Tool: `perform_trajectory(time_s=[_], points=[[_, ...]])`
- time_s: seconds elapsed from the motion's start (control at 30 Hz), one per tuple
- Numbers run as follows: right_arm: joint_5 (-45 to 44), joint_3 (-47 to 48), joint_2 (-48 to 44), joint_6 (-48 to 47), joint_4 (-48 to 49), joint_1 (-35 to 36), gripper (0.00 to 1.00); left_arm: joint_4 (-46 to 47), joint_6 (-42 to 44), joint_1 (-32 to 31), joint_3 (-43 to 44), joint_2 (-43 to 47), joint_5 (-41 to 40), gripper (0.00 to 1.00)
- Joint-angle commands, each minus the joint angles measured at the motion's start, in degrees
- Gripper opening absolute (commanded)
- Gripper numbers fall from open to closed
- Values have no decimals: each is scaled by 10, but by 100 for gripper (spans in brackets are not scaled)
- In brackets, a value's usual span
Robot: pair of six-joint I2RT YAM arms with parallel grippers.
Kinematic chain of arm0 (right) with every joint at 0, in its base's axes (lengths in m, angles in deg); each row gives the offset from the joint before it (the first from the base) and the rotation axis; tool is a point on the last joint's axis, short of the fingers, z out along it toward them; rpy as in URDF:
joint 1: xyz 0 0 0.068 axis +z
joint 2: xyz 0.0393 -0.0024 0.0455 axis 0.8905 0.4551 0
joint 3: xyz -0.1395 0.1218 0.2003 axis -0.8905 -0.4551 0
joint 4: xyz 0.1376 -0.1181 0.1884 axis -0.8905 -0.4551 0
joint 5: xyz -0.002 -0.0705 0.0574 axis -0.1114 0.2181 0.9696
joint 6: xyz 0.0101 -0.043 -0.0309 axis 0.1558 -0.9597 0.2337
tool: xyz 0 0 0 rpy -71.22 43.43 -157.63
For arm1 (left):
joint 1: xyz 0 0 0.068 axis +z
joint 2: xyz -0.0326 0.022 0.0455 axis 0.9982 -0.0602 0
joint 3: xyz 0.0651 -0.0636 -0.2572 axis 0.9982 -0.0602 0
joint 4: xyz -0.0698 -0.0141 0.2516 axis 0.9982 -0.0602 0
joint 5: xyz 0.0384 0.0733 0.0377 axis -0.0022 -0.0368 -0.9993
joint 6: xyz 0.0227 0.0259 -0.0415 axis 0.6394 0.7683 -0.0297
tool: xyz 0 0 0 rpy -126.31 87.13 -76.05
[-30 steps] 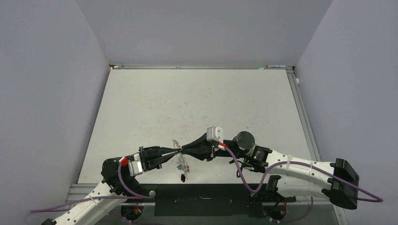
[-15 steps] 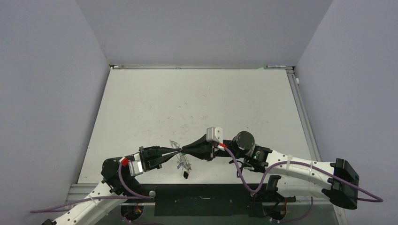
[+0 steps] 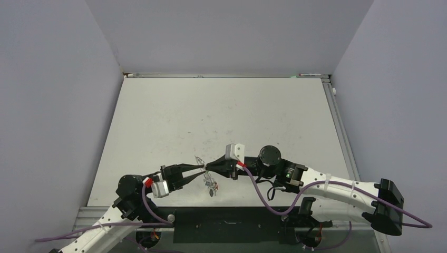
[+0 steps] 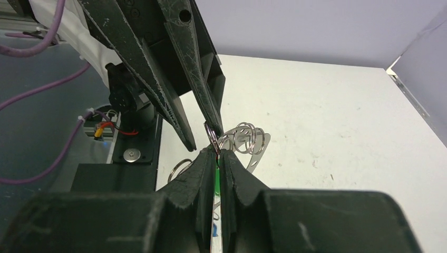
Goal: Put the keys on the keyring
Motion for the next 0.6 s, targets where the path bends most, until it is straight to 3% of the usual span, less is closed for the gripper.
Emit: perform_trajectory(time_s=[0.0, 0.3, 0.5, 0.57], points=[[-28, 42, -23, -34, -9, 7, 5, -52, 24, 2, 47, -5, -8, 20], [-65, 63, -42, -74, -97, 14, 5, -235, 72, 1, 133, -25, -45, 25], [-93, 83, -40, -99, -154, 18, 5, -322, 107, 1, 174, -29, -17, 25], [-102, 91, -38, -107, -173, 18, 5, -347, 92, 1, 195, -44, -29, 29]])
